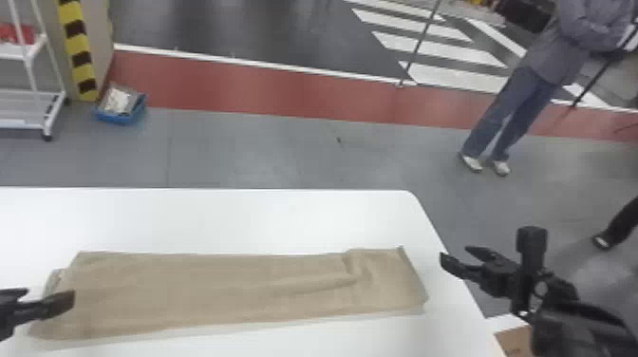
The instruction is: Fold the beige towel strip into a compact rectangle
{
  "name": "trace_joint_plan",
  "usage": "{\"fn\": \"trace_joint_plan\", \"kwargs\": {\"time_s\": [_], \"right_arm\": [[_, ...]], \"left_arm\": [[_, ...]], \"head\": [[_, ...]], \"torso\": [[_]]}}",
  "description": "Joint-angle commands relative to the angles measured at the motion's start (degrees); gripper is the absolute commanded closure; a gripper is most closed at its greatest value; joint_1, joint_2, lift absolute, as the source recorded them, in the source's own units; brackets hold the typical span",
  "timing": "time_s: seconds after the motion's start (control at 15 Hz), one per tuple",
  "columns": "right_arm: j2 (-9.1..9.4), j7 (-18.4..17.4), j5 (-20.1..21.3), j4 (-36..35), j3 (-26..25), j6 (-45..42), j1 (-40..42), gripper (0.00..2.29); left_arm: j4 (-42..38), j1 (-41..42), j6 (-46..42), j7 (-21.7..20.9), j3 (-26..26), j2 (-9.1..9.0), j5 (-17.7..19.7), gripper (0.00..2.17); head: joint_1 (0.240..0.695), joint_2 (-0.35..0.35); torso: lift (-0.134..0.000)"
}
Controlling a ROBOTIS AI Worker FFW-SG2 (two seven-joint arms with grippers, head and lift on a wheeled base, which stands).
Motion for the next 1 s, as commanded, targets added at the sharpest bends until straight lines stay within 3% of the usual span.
{"fn": "trace_joint_plan", "kwargs": {"time_s": [0.0, 0.93], "right_arm": [[0.0, 0.0, 0.0, 0.0, 0.0, 0.0, 0.0, 0.22], [0.18, 0.4, 0.0, -0.9, 0.0, -0.2, 0.1, 0.22]], "left_arm": [[0.0, 0.0, 0.5, 0.0, -0.2, -0.09, -0.1, 0.35], [2.9, -2.2, 1.3, 0.4, -2.5, -0.7, -2.9, 0.42]], "head": [[0.695, -0.347], [0.695, -0.35]], "torso": [[0.0], [0.0]]}}
